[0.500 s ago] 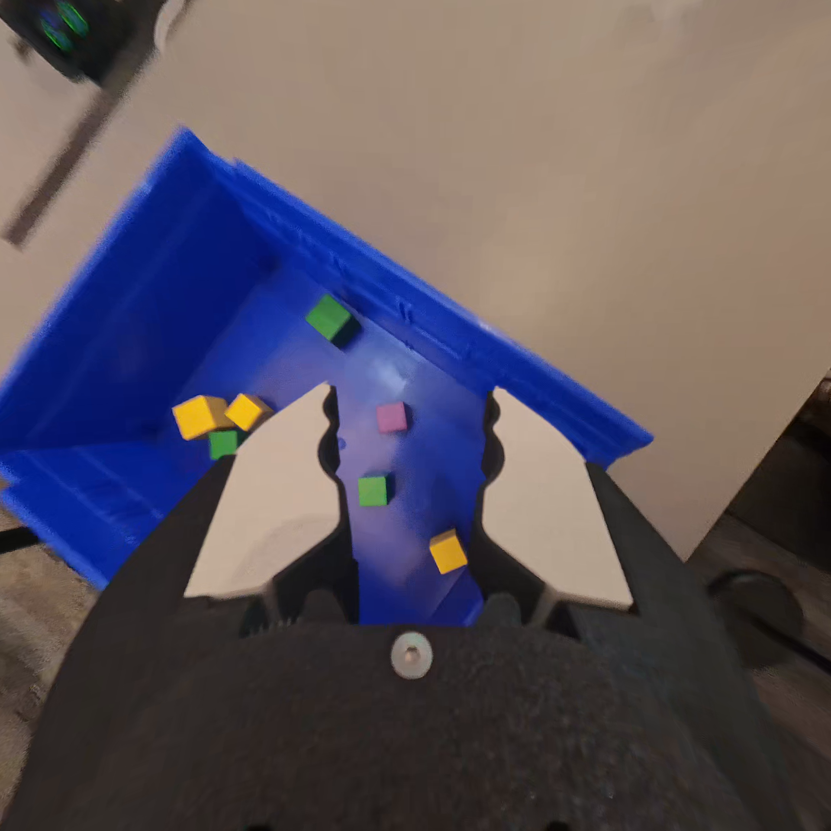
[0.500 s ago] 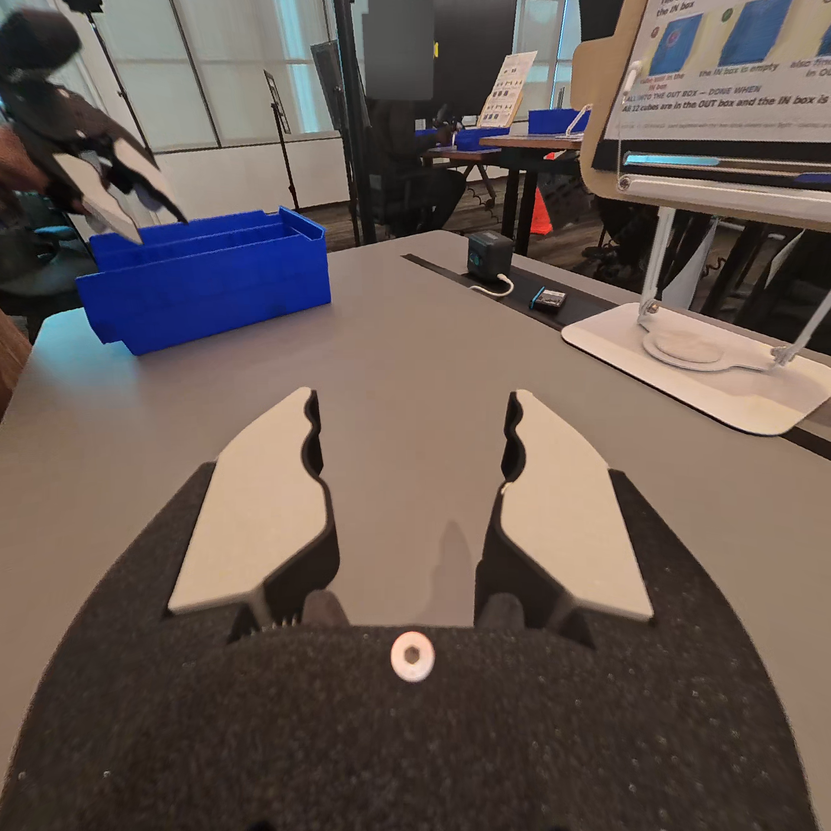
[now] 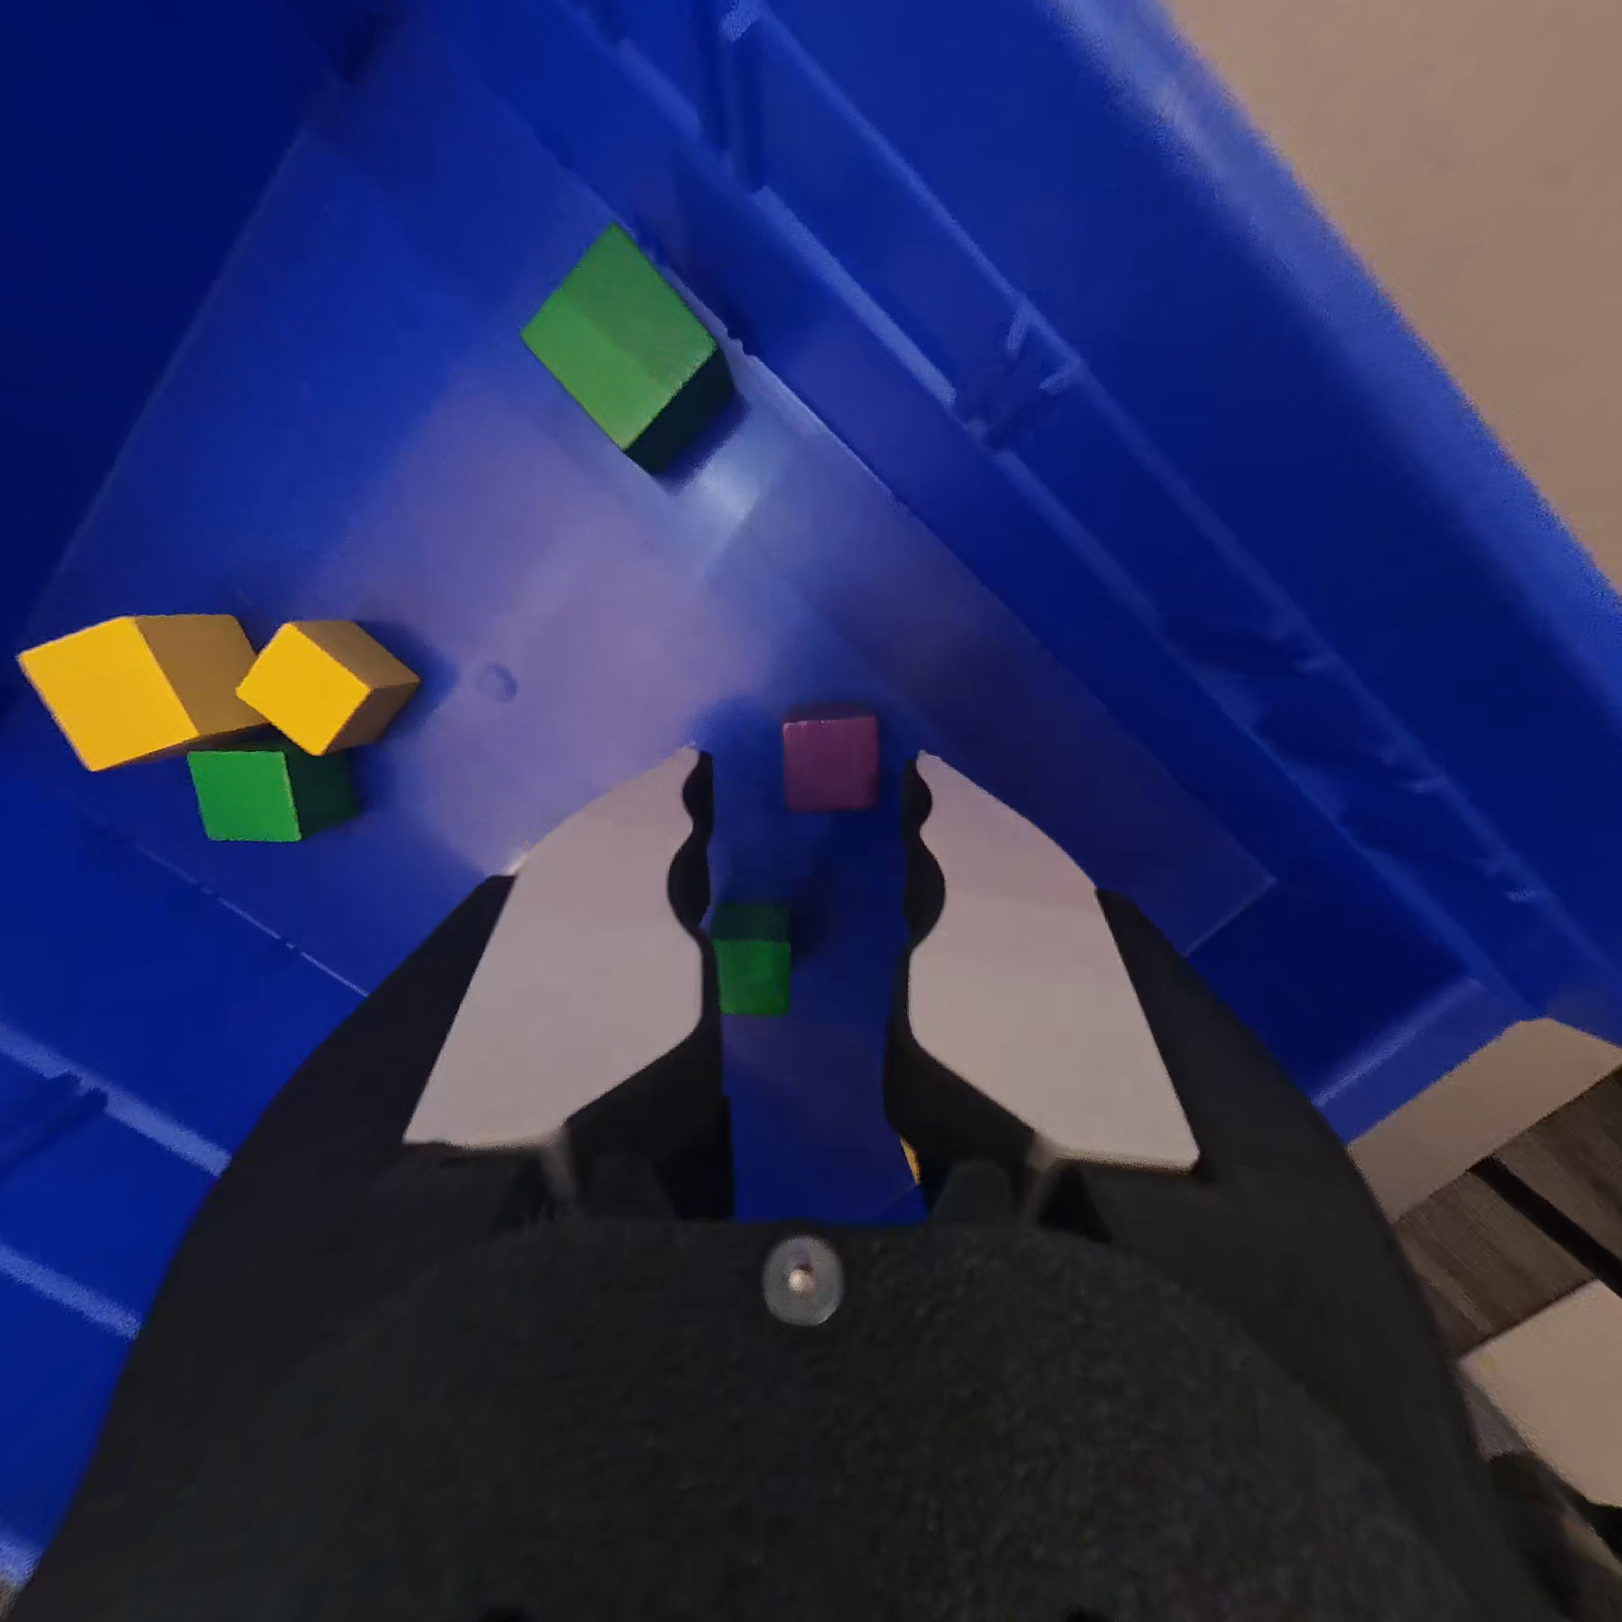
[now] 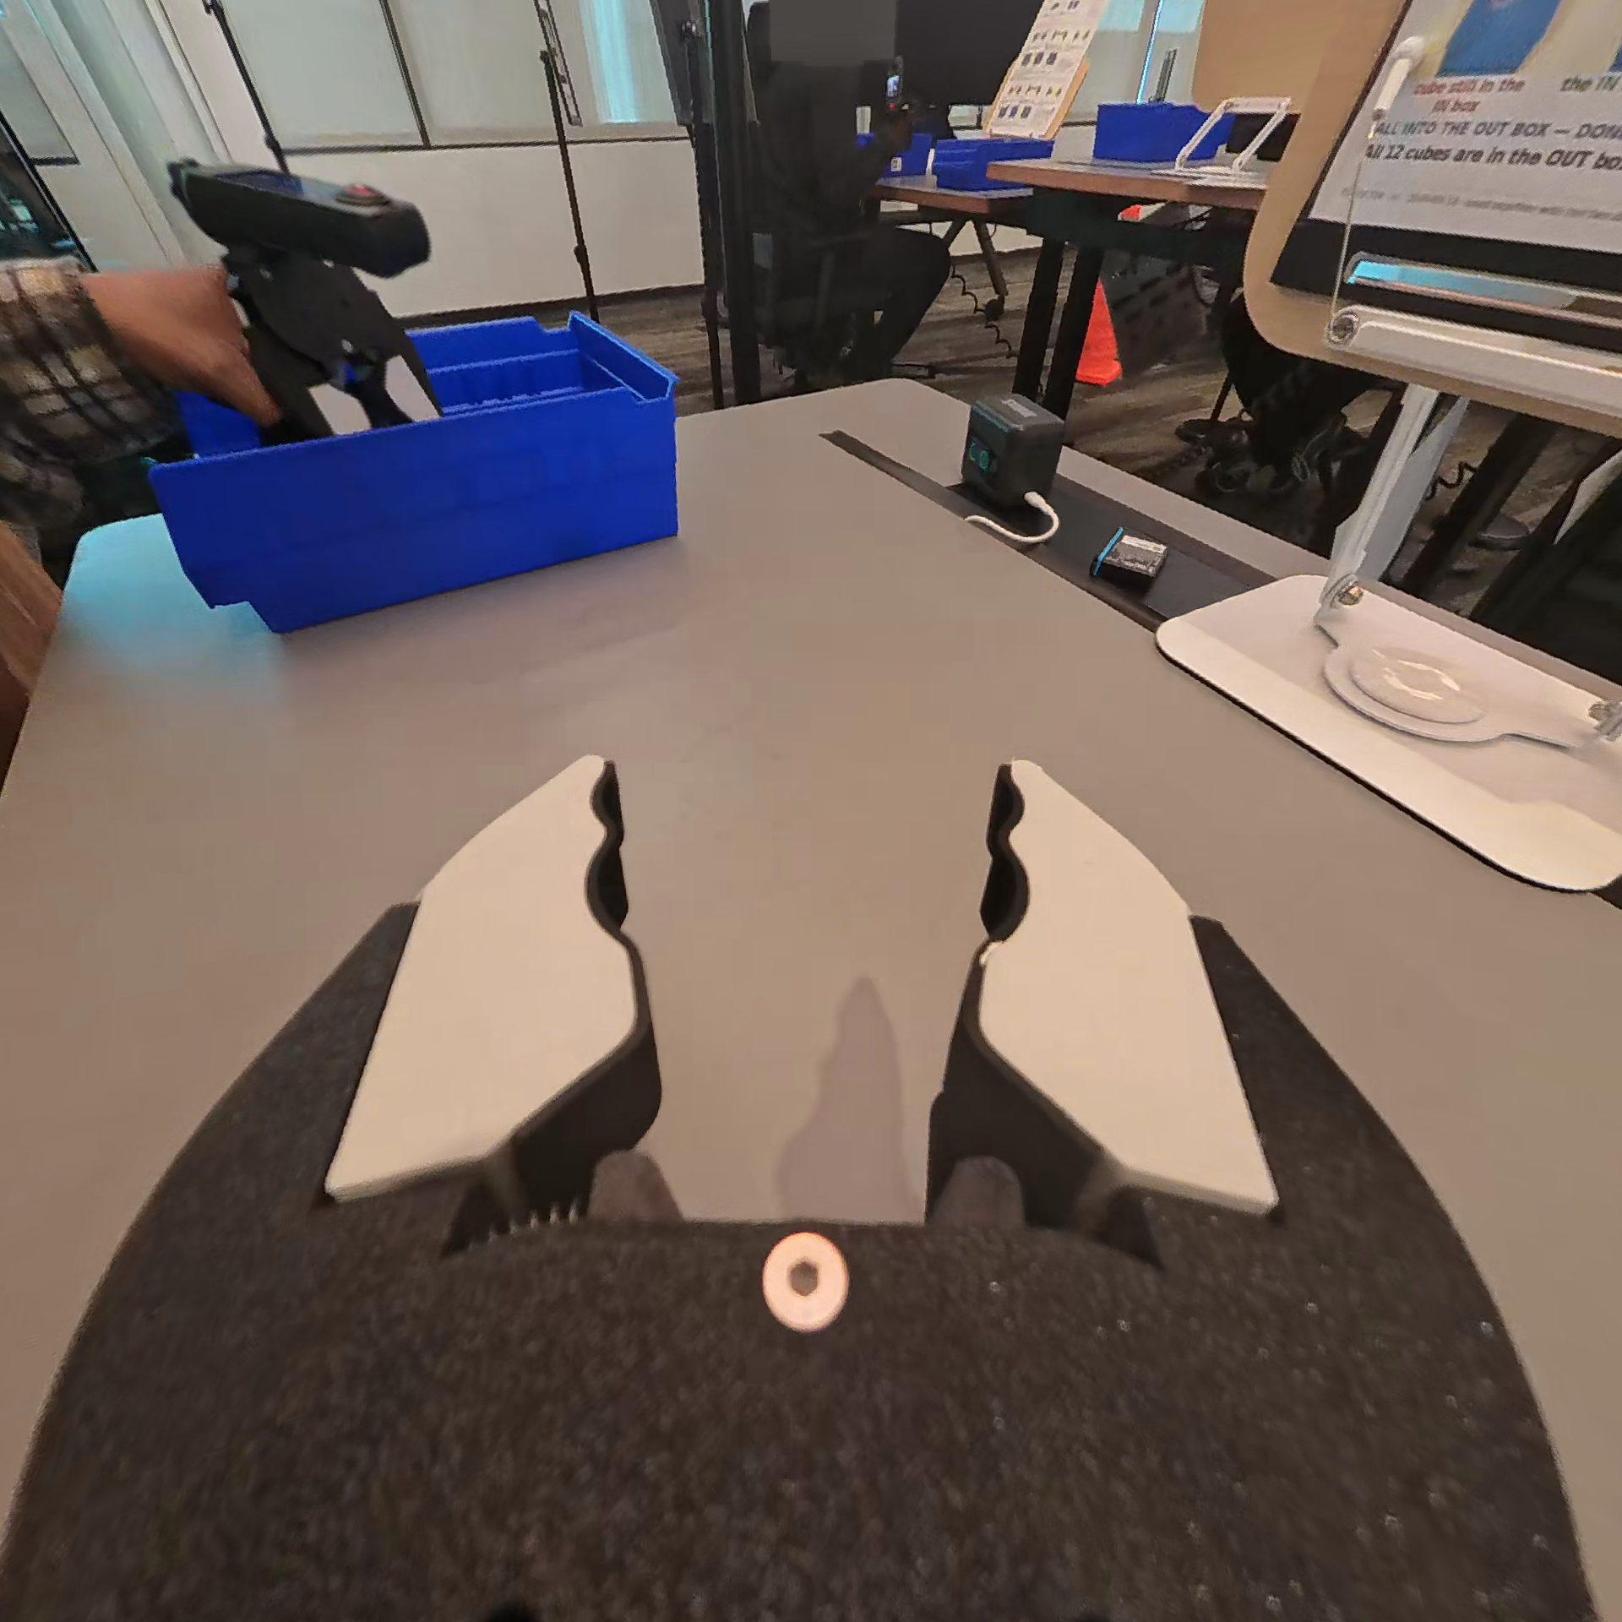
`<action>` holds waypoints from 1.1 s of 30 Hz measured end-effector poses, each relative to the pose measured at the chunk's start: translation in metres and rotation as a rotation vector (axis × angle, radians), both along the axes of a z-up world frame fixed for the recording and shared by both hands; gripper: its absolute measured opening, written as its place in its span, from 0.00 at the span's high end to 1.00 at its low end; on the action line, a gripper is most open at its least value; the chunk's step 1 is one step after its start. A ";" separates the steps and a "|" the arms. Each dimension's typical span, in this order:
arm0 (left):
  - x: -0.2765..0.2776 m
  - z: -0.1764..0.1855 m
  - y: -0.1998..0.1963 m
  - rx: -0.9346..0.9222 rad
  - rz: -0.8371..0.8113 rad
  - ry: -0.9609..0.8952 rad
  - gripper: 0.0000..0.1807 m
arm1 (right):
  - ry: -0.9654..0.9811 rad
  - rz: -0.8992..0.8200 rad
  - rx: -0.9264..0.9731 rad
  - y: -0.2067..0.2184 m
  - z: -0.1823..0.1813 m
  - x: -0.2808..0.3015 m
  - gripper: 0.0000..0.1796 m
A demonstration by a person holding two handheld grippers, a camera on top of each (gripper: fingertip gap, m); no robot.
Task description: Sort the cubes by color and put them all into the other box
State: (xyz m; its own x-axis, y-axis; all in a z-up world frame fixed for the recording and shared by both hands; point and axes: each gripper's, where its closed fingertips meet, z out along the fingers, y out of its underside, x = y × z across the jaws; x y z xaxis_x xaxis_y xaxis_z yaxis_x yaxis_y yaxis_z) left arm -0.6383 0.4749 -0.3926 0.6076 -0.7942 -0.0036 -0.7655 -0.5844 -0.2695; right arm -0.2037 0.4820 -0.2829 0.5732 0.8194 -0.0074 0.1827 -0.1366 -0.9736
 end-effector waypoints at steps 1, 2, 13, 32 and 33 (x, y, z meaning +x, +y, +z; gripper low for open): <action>-0.001 -0.005 -0.001 -0.022 0.002 0.013 0.80 | -0.007 -0.003 -0.003 0.000 -0.001 0.000 0.55; -0.001 -0.010 -0.003 -0.046 0.003 0.024 0.82 | -0.014 -0.006 -0.003 0.000 -0.002 0.000 0.55; 0.050 0.115 0.037 0.486 -0.054 -0.287 0.88 | 0.125 0.030 -0.099 -0.013 0.016 0.007 0.58; 0.415 0.185 -0.060 0.789 -0.747 -1.159 0.88 | 0.764 0.608 -0.957 -0.072 0.080 -0.024 0.69; 0.418 0.182 -0.060 0.775 -0.750 -1.167 0.88 | 0.755 0.609 -0.964 -0.073 0.078 -0.025 0.70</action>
